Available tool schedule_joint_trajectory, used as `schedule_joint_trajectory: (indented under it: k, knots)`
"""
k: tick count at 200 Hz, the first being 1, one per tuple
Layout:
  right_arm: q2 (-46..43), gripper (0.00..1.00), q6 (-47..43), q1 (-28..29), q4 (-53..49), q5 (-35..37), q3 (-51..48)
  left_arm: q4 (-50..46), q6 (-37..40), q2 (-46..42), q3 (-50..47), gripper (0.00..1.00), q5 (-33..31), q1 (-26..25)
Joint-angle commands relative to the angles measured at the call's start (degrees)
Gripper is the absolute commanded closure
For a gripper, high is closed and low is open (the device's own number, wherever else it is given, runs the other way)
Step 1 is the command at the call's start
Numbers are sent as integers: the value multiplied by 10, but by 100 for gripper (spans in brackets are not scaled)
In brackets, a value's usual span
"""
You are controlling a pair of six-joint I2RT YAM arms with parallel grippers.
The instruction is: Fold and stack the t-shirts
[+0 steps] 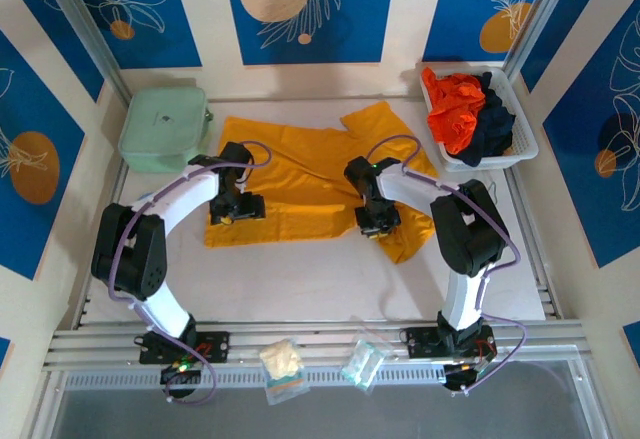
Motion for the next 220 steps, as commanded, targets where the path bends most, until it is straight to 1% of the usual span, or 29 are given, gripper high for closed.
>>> schedule_joint_trajectory:
  k: [1, 14, 37, 75, 98, 112, 119, 131, 148, 162, 194, 204, 220]
  knots:
    - [-15, 95, 9, 12, -23, -4, 8, -6, 12, 0, -7, 17, 3, -3]
    - [-26, 100, 15, 19, -35, -6, 8, -5, 12, -1, -7, 17, 3, -2]
    - [-52, 100, 34, 35, -59, -35, 11, -6, 13, -1, -6, 17, 6, -3]
    - [-84, 100, 83, 67, -52, -169, 4, 1, 19, 2, -11, 17, 10, -2]
    - [-70, 100, 134, 94, -10, -251, -17, 8, 25, 10, -18, 17, 16, -3]
    - [-53, 100, 168, 120, 11, -270, -26, 13, 29, 16, -22, 17, 19, -2]
    - [-43, 100, 184, 132, 15, -270, -27, 14, 31, 20, -23, 17, 19, -2]
    - [-28, 94, 208, 152, 18, -263, -27, 17, 34, 25, -24, 17, 19, -3]
    - [-17, 76, 234, 171, 12, -238, -22, 23, 36, 29, -25, 17, 22, -3]
    - [-20, 68, 246, 180, -7, -209, -9, 27, 38, 33, -24, 17, 27, -3]
    - [-67, 63, 256, 180, -49, -171, 18, 29, 43, 37, -17, 17, 31, -3]
    - [-89, 63, 258, 170, -66, -153, 18, 29, 44, 36, -17, 17, 31, -3]
    - [-128, 65, 259, 145, -82, -126, 2, 29, 44, 35, -19, 17, 27, -2]
